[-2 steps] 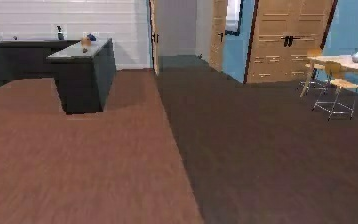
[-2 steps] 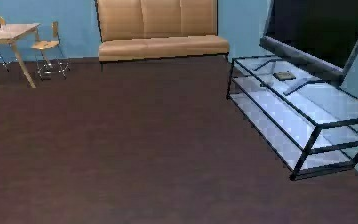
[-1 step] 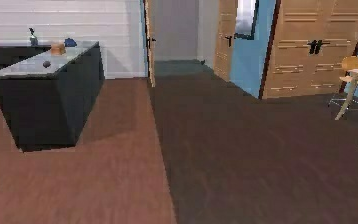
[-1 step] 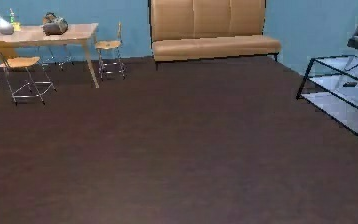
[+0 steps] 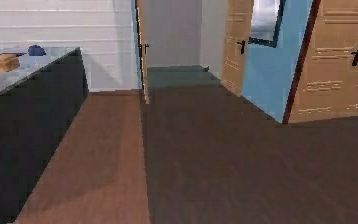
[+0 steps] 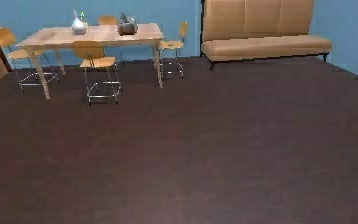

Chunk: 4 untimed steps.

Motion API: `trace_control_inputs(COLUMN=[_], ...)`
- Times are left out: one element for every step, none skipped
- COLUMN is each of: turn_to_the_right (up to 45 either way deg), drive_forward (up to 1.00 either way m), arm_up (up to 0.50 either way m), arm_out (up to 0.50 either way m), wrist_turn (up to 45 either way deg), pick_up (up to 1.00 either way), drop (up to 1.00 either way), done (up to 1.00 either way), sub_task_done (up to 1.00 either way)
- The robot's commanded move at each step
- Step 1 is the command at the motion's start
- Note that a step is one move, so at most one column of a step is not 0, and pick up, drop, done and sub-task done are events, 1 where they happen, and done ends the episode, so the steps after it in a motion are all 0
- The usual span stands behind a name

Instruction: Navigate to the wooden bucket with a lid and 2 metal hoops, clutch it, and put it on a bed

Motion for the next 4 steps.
trace_control_inputs(turn_to_the_right=[0.0, 0.0, 0.0, -6.0], drive_forward=[1.0, 1.0, 1.0, 0.0], arm_up=[0.0, 0.0, 0.0, 0.0], arm_out=[0.0, 0.0, 0.0, 0.0], wrist_turn=[0.0, 0.0, 0.0, 0.0], pick_up=[0.0, 0.0, 0.0, 0.0], drop=[0.0, 0.0, 0.0, 0.0], done=[0.0, 0.0, 0.0, 0.0], sub_task_done=[0.0, 0.0, 0.0, 0.0])
